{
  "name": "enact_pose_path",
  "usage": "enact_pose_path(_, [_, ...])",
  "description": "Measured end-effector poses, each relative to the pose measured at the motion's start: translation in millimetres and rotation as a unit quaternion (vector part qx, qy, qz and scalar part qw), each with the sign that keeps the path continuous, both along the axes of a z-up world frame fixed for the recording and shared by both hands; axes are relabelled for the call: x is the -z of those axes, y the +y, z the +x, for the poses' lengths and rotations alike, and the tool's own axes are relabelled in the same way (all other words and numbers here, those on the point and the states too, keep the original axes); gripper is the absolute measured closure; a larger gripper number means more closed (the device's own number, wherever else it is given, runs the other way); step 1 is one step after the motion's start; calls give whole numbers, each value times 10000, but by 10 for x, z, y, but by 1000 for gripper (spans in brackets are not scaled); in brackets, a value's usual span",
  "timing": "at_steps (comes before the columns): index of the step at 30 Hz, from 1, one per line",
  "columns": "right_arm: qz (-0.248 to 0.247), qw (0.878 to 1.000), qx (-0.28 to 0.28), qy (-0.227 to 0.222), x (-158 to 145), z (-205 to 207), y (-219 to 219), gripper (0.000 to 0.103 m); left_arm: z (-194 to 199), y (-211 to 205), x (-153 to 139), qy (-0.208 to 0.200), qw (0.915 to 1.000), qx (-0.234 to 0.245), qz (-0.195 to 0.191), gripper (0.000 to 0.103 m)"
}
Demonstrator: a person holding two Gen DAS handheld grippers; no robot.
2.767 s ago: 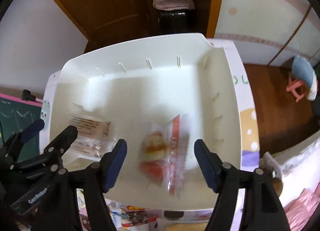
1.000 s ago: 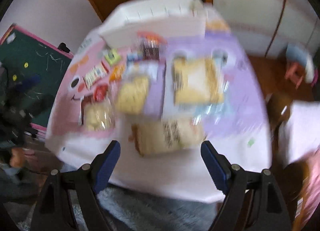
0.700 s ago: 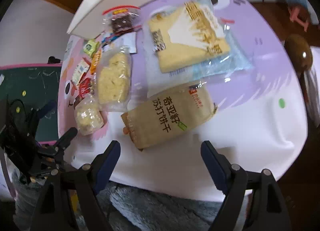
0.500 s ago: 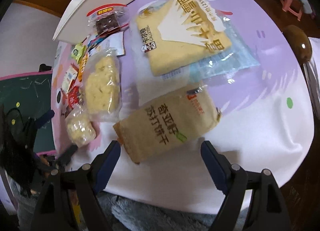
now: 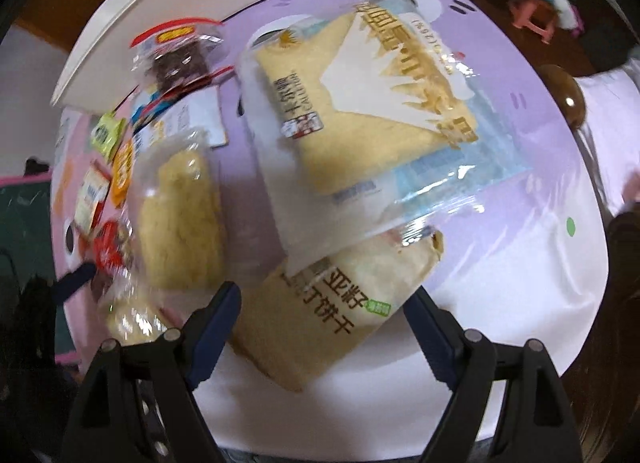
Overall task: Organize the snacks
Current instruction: 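Grasp the clear crumbly cake bag with the left tool while the right tool grasps the tan biscuit packet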
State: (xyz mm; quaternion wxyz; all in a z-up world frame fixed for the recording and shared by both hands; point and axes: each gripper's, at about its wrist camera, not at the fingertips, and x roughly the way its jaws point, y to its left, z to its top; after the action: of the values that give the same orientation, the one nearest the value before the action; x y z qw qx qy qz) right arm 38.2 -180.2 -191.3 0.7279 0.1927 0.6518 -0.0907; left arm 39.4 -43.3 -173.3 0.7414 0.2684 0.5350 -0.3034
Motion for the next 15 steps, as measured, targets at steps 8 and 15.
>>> enact_pose_path(8, [-1064, 9937, -339, -6, 98, 133, 474, 12, 18, 60, 96, 225, 9992, -297, 111, 19])
enact_pose_path(15, [-1046, 9904, -896, -109, 40, -73, 404, 34, 2, 133, 145, 531, 9965, -642, 48, 39])
